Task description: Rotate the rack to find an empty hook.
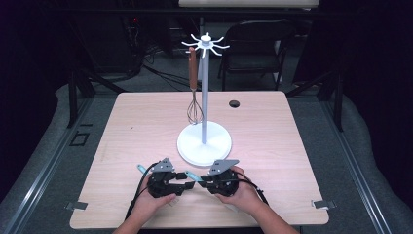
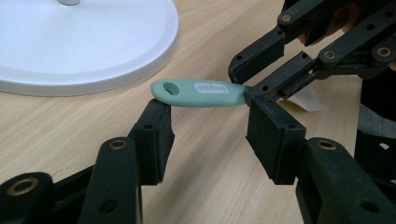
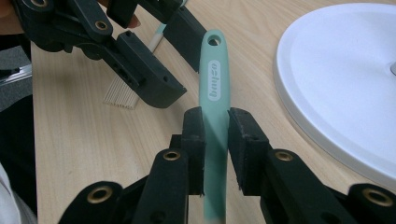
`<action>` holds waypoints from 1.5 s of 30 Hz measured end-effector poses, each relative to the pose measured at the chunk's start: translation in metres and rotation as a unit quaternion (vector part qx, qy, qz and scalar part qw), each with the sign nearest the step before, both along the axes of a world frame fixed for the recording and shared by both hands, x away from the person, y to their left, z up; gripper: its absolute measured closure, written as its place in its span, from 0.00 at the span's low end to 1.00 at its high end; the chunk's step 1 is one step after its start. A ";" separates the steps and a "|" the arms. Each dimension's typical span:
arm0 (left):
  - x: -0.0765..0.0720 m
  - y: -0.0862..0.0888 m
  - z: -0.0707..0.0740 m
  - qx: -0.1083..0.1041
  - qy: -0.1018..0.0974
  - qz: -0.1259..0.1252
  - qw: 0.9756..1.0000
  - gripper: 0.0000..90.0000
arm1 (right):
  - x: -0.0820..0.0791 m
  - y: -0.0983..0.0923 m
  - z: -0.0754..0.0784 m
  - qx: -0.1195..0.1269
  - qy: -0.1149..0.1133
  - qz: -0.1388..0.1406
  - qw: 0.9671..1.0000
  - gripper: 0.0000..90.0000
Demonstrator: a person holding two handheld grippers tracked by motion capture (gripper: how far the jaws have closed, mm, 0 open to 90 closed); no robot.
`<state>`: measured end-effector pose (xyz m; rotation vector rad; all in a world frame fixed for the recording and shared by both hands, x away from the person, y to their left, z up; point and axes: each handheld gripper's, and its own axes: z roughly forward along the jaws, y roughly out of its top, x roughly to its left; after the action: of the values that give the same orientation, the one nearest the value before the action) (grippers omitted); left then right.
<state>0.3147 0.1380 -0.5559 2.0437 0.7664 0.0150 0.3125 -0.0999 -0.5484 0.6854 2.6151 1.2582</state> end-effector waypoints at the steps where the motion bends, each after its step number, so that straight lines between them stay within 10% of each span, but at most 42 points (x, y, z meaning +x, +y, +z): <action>1: 0.000 0.000 0.001 0.000 -0.001 0.000 1.000 0.56 | 0.000 0.000 0.000 0.001 -0.001 0.000 1.000 0.85; 45: 0.001 0.012 0.016 -0.038 -0.022 0.019 0.999 0.56 | 0.004 0.010 -0.001 -0.034 0.012 -0.008 0.999 0.87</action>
<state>0.3162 0.1498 -0.5403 1.9512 0.7668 0.0526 0.3170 -0.0904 -0.5498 0.7125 2.6514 1.1575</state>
